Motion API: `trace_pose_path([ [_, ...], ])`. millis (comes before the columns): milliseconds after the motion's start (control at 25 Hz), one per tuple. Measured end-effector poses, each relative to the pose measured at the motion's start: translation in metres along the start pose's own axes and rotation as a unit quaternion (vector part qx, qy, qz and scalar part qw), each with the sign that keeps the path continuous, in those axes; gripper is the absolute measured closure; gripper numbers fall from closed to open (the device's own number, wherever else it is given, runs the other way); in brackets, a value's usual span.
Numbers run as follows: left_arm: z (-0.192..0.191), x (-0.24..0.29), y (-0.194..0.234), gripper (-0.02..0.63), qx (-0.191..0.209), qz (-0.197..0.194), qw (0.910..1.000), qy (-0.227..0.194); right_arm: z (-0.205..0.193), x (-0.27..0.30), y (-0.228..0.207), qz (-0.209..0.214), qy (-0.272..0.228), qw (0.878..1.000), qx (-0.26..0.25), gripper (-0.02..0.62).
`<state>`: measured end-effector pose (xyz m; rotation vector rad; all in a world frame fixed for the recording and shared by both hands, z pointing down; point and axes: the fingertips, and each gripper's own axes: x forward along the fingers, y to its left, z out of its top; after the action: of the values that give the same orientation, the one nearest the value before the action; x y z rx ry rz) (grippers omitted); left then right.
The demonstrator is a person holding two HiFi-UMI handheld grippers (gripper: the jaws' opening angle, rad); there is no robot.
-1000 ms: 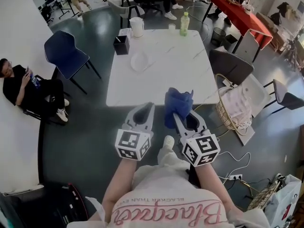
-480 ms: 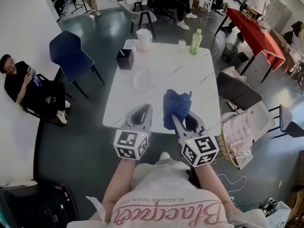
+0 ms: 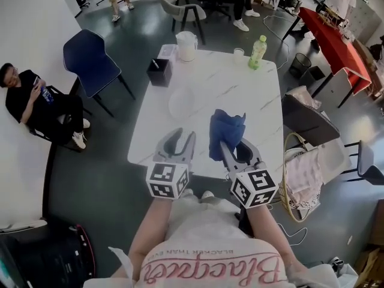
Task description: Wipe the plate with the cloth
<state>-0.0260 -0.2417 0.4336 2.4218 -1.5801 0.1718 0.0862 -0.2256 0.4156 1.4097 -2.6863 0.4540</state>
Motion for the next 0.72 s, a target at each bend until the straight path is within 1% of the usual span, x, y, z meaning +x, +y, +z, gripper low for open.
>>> trace_pose_path([
  [80, -0.001, 0.002, 0.008, 0.431, 0.002, 0.009, 0.9999, -0.004, -0.003, 0.008, 0.000, 0.005, 0.009, 1.000, 0.005, 0.491],
  [120, 0.000, 0.004, 0.012, 0.422, 0.000, 0.011, 0.9999, -0.006, -0.003, 0.012, 0.001, 0.008, 0.011, 1.000, 0.006, 0.491],
  [200, -0.003, 0.009, 0.021, 0.420, -0.013, 0.006, 0.9999, 0.003, -0.003, 0.022, 0.002, 0.012, 0.014, 1.000, 0.008, 0.491],
  [320, -0.012, 0.019, 0.037, 0.420, -0.036, -0.003, 0.9988, 0.032, -0.005, 0.039, 0.001, 0.010, 0.022, 1.000, 0.013, 0.491],
  [480, -0.024, 0.037, 0.070, 0.422, -0.053, 0.004, 0.9969, 0.058, -0.006, 0.066, -0.003, 0.006, 0.033, 0.999, 0.012, 0.491],
  [600, -0.033, 0.054, 0.096, 0.422, -0.073, 0.004, 0.9943, 0.078, -0.003, 0.084, -0.007, 0.001, 0.039, 0.999, 0.008, 0.491],
  [720, -0.040, 0.072, 0.122, 0.422, -0.088, 0.005, 0.9919, 0.092, -0.002, 0.103, -0.009, 0.003, 0.056, 0.998, -0.001, 0.491],
])
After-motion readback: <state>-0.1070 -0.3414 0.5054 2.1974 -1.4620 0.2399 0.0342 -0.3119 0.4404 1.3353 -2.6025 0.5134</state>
